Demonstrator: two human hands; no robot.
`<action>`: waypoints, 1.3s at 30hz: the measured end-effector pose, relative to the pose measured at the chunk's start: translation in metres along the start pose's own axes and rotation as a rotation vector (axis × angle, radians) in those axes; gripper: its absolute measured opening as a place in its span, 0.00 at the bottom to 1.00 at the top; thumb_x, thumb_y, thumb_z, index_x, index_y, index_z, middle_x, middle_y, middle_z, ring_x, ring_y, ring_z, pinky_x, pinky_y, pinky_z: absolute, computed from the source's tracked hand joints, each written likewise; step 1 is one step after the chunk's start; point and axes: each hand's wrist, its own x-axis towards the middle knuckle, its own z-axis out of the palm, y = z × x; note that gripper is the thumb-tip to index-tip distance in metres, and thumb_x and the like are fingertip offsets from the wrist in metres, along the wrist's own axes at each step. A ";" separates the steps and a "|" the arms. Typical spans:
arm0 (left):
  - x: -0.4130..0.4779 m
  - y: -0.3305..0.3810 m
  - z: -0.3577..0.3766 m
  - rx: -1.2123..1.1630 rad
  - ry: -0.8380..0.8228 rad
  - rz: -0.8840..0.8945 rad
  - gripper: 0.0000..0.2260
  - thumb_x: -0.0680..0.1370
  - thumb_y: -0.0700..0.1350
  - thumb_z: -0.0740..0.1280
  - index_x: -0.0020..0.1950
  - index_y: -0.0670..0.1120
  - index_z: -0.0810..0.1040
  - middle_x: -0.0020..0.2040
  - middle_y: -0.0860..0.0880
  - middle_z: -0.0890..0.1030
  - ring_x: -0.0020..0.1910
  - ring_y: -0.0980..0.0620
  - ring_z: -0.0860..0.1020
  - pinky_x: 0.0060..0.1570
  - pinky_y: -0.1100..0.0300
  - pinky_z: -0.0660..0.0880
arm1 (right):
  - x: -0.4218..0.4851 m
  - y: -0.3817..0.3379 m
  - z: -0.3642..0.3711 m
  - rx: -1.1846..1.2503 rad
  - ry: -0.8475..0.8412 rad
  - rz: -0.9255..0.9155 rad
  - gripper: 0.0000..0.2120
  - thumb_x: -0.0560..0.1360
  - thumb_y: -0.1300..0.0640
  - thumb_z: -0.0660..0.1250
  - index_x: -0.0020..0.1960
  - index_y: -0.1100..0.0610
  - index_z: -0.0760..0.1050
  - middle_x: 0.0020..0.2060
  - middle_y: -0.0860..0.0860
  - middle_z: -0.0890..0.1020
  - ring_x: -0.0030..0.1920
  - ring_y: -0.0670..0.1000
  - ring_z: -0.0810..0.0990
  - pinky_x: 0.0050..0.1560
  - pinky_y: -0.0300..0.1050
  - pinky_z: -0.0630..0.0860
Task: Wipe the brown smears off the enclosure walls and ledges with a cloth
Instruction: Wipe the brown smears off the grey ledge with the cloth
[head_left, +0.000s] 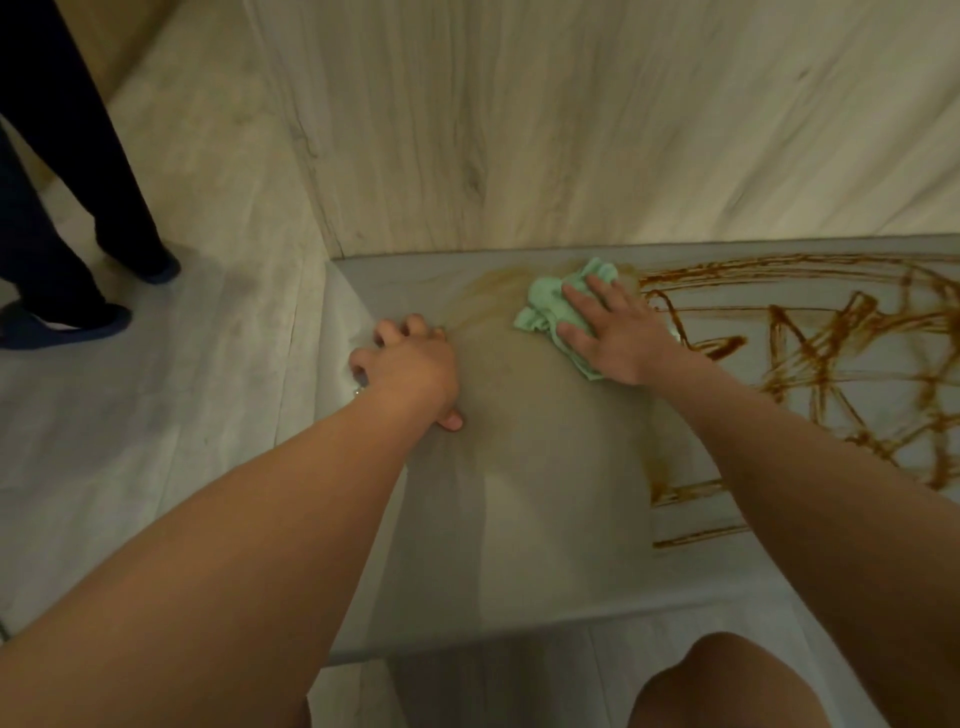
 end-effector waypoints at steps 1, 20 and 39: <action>0.001 -0.001 0.001 0.000 0.006 0.001 0.51 0.63 0.63 0.83 0.78 0.50 0.61 0.72 0.46 0.61 0.71 0.37 0.60 0.47 0.40 0.66 | 0.012 -0.012 0.000 0.031 0.003 0.063 0.33 0.82 0.30 0.45 0.84 0.39 0.42 0.84 0.48 0.42 0.83 0.57 0.40 0.81 0.60 0.42; -0.027 0.004 -0.011 0.017 -0.031 -0.011 0.51 0.70 0.59 0.80 0.82 0.46 0.55 0.78 0.46 0.59 0.77 0.36 0.59 0.70 0.27 0.62 | -0.176 -0.073 0.065 -0.066 0.065 -0.416 0.33 0.81 0.30 0.45 0.83 0.39 0.49 0.84 0.50 0.49 0.84 0.57 0.43 0.82 0.57 0.43; -0.017 0.141 -0.001 0.287 0.020 0.393 0.43 0.73 0.69 0.70 0.79 0.45 0.62 0.73 0.41 0.69 0.76 0.40 0.63 0.73 0.43 0.66 | -0.176 0.043 0.061 0.063 0.122 0.046 0.32 0.82 0.32 0.43 0.83 0.39 0.44 0.84 0.50 0.45 0.83 0.58 0.40 0.81 0.60 0.40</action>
